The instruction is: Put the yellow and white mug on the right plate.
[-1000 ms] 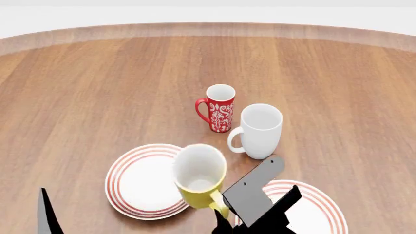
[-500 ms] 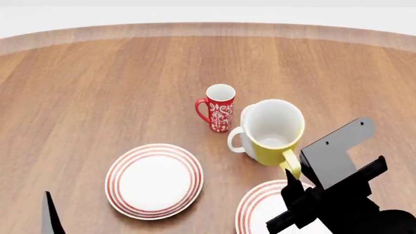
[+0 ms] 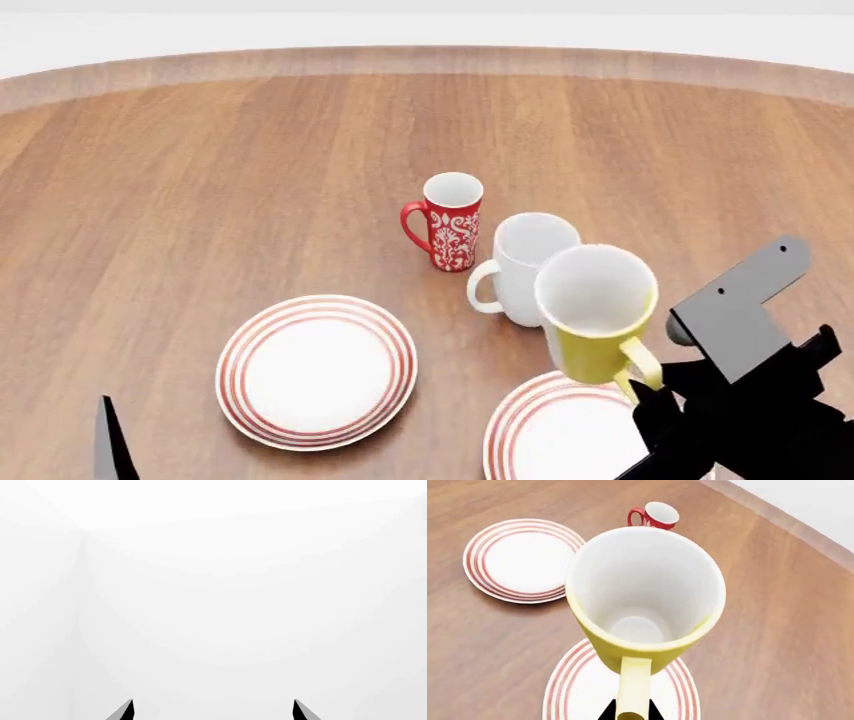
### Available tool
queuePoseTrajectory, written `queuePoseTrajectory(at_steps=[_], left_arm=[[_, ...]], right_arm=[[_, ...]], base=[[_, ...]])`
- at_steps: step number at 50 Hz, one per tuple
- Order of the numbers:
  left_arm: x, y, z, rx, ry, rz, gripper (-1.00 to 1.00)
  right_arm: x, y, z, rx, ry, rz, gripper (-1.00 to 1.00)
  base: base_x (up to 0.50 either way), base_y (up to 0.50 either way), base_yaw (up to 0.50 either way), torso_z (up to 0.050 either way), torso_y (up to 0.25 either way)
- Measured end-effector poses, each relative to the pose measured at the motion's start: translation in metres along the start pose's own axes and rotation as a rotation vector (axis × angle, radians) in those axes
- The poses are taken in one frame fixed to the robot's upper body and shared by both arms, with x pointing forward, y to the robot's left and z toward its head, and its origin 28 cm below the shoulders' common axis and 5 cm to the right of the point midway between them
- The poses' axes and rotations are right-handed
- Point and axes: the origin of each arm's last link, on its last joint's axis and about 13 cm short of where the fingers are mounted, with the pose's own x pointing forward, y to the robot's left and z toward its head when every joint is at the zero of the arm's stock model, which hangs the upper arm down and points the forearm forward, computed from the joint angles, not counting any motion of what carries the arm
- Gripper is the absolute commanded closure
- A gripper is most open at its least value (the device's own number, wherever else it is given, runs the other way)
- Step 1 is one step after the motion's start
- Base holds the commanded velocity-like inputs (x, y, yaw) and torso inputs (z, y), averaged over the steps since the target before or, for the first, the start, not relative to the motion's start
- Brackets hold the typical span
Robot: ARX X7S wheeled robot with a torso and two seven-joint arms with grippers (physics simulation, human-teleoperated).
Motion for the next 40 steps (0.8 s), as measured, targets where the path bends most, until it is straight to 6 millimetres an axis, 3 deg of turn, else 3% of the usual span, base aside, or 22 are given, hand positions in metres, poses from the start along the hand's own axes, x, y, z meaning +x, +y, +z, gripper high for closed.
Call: queuePoseTrajectory(at_steps=[10,40], left_arm=[[0.000,0.000,0.000,0.000,0.003,-0.002,-1.00],[-0.001,-0.001,0.000,0.004,0.013,-0.012,-1.00]], right_arm=[[0.000,-0.012,-0.003,-0.045,0.072,0.008,1.00],[0.012,-0.014,-0.018,-0.072,0.171,0.082,1.00]], base=[[0.00,0.00,0.00,0.000,0.000],[0.00,0.00,0.00,0.000,0.000]])
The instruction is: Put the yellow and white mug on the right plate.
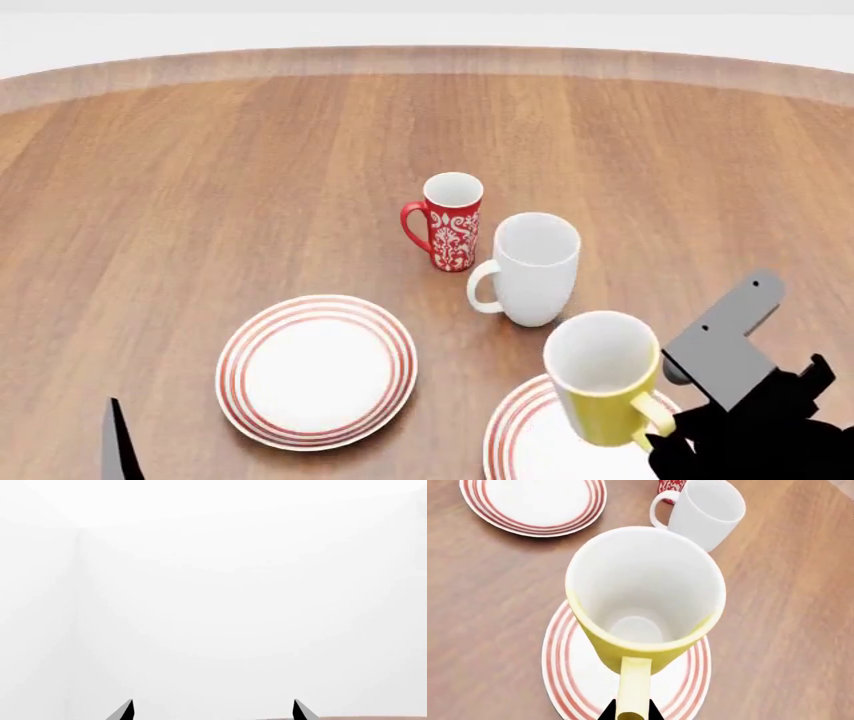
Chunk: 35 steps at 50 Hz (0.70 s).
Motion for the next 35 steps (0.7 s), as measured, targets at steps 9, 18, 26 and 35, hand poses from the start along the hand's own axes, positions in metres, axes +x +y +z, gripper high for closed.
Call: queuePoseTrajectory(at_steps=[9,18,26,35], left_arm=[[0.000,0.000,0.000,0.000,0.001,-0.002,-1.00],[0.000,0.000,0.000,0.000,0.002,-0.003,-1.00],[0.000,0.000,0.000,-0.001,0.005,-0.002,-1.00],[-0.001,0.000,0.000,-0.002,0.006,-0.001,-1.00]], right_arm=[[0.007,-0.002,0.001,0.003,0.005,-0.010,1.00],[0.016,-0.001,0.000,-0.001,0.018,0.001,1.00],[0.021,0.001,-0.001,-0.009,0.032,0.012,1.00],[0.027,0.000,0.000,-0.015,0.043,0.010,1.00]], base=[[0.00,0.00,0.00,0.000,0.000],[0.00,0.00,0.00,0.000,0.001],[0.00,0.00,0.00,0.000,0.000],[0.00,0.00,0.00,0.000,0.000]])
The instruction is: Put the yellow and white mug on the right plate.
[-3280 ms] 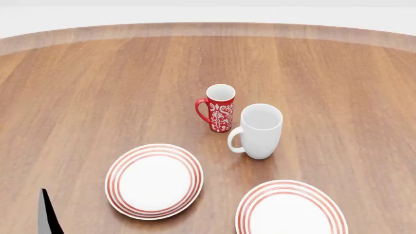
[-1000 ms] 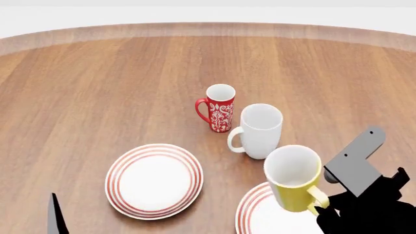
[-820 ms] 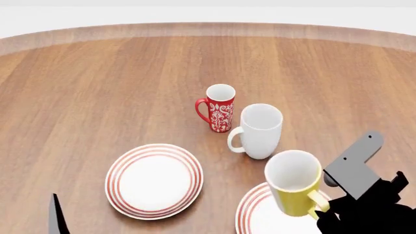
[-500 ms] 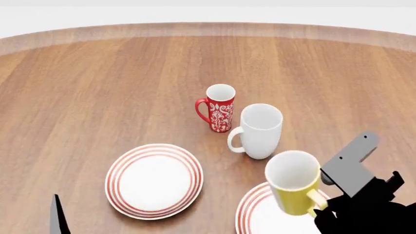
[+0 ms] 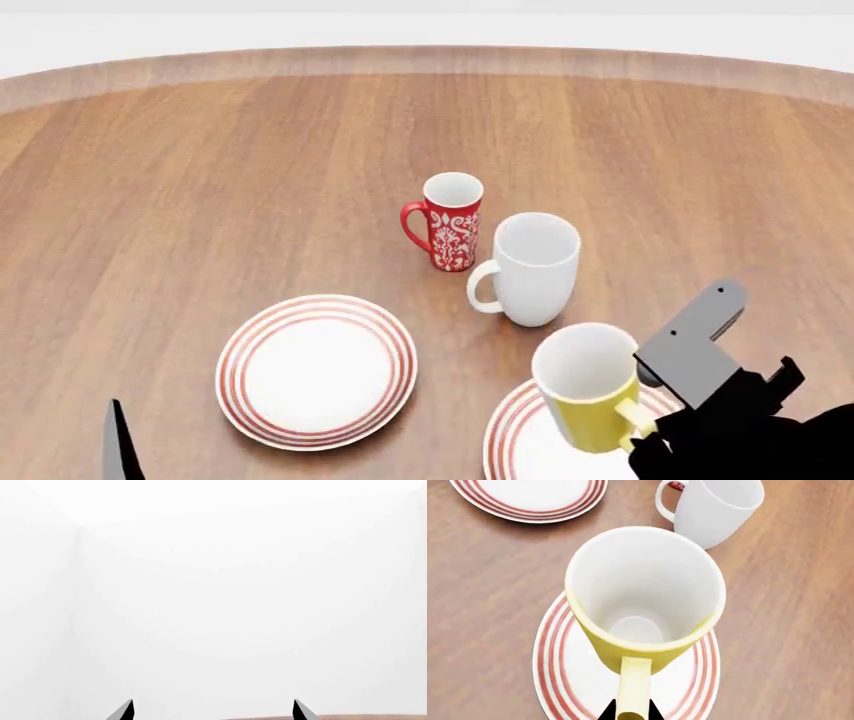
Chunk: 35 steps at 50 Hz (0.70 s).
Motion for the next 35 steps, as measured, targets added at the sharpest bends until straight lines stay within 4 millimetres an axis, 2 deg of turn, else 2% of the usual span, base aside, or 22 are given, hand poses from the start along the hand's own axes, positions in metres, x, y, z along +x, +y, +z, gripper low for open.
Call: queuePoseTrajectory(at_steps=[35], left_arm=[[0.000,0.000,-0.001,0.000,0.004,0.000,-1.00]], right_arm=[[0.020,0.002,-0.005,0.006,0.046,0.002,1.00]], base=[[0.00,0.00,0.00,0.000,0.000]])
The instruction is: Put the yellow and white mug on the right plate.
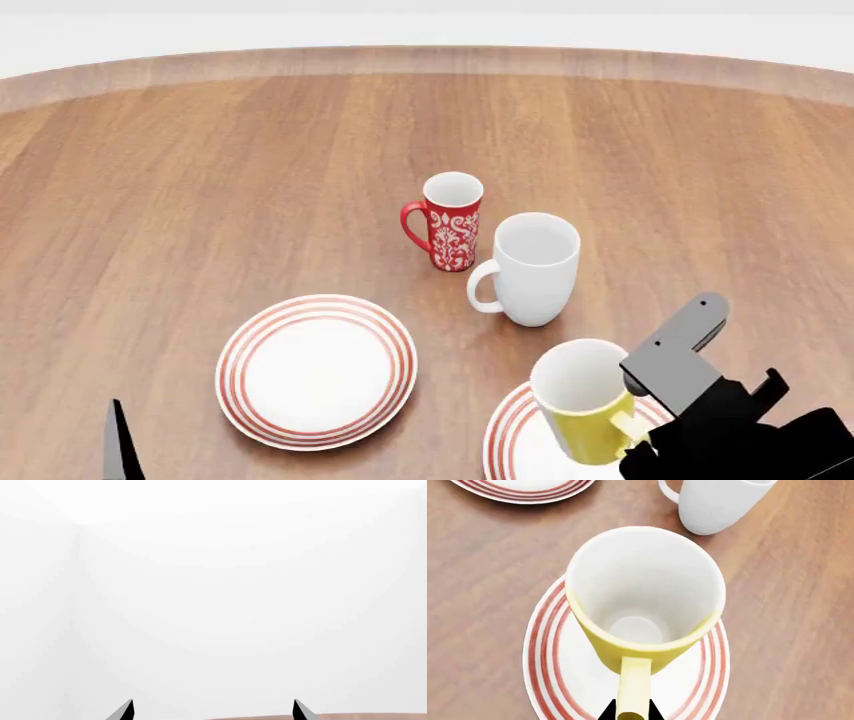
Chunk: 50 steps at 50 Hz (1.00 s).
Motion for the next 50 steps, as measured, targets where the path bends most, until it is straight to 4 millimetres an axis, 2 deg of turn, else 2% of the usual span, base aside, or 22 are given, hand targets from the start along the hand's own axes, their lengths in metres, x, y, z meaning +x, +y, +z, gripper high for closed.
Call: queuePoseTrajectory(at_steps=[27,50], left_arm=[[0.000,0.000,-0.001,0.001,0.002,-0.002,-1.00],[-0.001,0.000,-0.001,0.001,0.006,-0.003,-1.00]], right_arm=[[0.019,-0.002,-0.003,0.016,0.015,-0.001,1.00],[0.035,0.005,-0.013,0.023,0.039,0.018,1.00]], base=[[0.00,0.00,0.00,0.000,0.000],[0.00,0.00,0.00,0.000,0.000]])
